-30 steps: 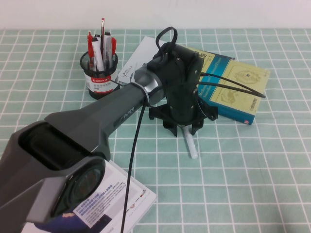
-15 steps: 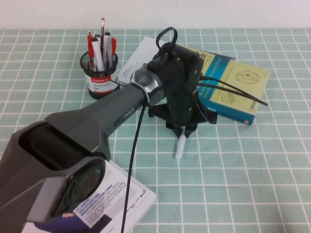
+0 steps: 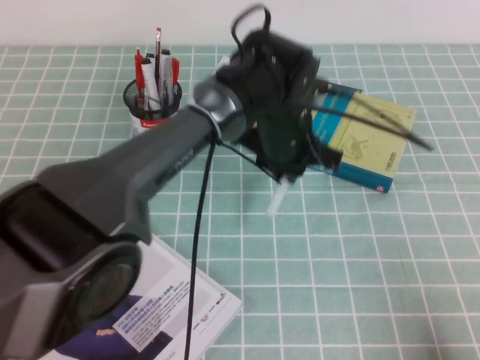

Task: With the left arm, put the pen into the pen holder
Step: Pick up the pen on the table, then place the pen onto the pen holder

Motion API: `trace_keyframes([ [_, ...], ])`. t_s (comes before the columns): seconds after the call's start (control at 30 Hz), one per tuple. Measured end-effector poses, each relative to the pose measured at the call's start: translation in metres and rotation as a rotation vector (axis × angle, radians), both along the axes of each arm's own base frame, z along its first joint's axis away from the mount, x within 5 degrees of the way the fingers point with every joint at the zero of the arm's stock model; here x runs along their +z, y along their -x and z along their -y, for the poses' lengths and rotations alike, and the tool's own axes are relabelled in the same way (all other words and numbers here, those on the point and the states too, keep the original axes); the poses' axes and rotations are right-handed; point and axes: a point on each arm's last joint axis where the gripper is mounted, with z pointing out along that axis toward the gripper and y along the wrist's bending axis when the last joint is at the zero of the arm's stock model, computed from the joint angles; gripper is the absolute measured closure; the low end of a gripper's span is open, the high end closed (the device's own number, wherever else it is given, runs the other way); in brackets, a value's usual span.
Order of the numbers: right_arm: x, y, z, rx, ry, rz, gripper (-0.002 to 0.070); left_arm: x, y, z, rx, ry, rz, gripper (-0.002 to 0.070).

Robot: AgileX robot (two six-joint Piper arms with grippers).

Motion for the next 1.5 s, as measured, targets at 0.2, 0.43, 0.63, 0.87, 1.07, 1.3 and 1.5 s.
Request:
trace_keyframes([
  [0.2, 0.000, 0.000, 0.000, 0.000, 0.000, 0.000, 0.0696, 0.077, 0.020, -0.011, -0.055, 0.047, 0.177, 0.0568],
  [0.43, 0.000, 0.000, 0.000, 0.000, 0.000, 0.000, 0.0696, 0.121, 0.046, -0.039, -0.083, 0.142, 0.332, 0.0568],
  [0.63, 0.000, 0.000, 0.000, 0.000, 0.000, 0.000, 0.0696, 0.108, 0.078, -0.072, -0.126, 0.270, 0.473, 0.0568],
  [0.87, 0.000, 0.000, 0.000, 0.000, 0.000, 0.000, 0.0696, 0.090, 0.094, -0.131, -0.087, 0.459, 0.707, 0.0568],
  [1.07, 0.000, 0.000, 0.000, 0.000, 0.000, 0.000, 0.0696, 0.069, 0.085, -0.167, -0.022, 0.553, 0.866, 0.0568],
  [1.3, 0.000, 0.000, 0.000, 0.000, 0.000, 0.000, 0.0696, 0.055, 0.055, -0.185, 0.035, 0.611, 0.993, 0.0568],
  [1.5, 0.000, 0.000, 0.000, 0.000, 0.000, 0.000, 0.0696, 0.033, 0.027, -0.182, 0.111, 0.627, 0.983, 0.0568],
])
